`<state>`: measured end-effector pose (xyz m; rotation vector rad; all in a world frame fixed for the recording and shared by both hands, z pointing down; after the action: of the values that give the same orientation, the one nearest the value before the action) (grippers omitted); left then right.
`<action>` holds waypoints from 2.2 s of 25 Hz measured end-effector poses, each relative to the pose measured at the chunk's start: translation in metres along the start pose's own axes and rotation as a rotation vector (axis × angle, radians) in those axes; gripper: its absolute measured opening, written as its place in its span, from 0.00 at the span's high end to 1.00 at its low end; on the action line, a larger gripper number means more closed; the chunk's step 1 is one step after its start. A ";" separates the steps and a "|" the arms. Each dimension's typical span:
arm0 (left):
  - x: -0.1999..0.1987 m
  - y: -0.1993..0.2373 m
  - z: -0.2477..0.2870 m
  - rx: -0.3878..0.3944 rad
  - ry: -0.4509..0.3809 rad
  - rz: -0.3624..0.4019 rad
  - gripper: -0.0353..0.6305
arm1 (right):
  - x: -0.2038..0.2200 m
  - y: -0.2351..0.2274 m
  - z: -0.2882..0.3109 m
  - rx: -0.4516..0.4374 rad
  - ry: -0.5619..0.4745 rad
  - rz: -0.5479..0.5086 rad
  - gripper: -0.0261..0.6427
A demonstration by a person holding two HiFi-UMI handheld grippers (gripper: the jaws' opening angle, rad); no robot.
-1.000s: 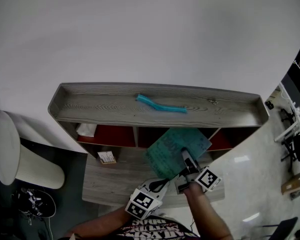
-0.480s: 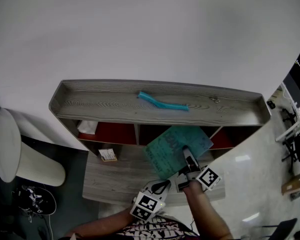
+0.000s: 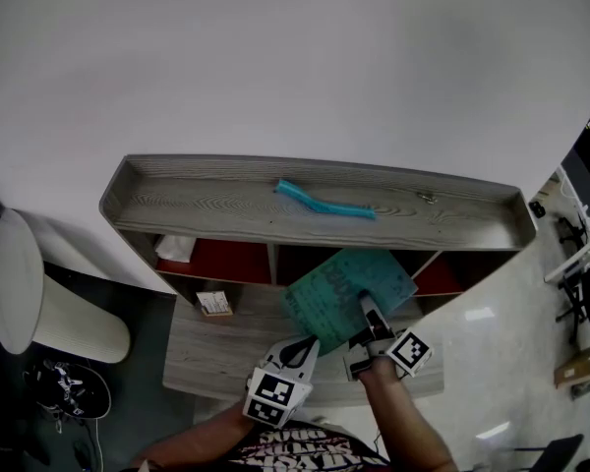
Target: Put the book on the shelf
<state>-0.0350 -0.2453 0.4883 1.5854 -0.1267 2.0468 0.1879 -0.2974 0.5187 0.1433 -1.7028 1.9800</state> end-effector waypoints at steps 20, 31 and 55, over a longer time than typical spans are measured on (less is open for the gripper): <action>0.008 0.007 0.018 0.038 -0.008 -0.036 0.94 | 0.002 -0.010 0.012 0.044 -0.026 0.081 0.72; -0.011 0.032 0.025 0.064 -0.064 -0.059 0.94 | 0.014 -0.024 0.031 0.115 0.180 0.190 0.71; -0.029 0.059 0.072 0.141 -0.100 -0.007 0.94 | 0.021 -0.041 -0.022 -0.028 0.317 0.082 0.70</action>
<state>0.0050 -0.3337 0.4979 1.7715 -0.0131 2.0100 0.1935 -0.2675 0.5589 -0.2424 -1.5497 1.9153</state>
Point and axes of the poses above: the fingertips, and each gripper's own axes: z forward along the fingers, y to its left, x out of its underside, the point moved 10 cm from there along -z, backward along the fingers, and after that the axes turned 15 degrees about x, right-handed, at the moved point
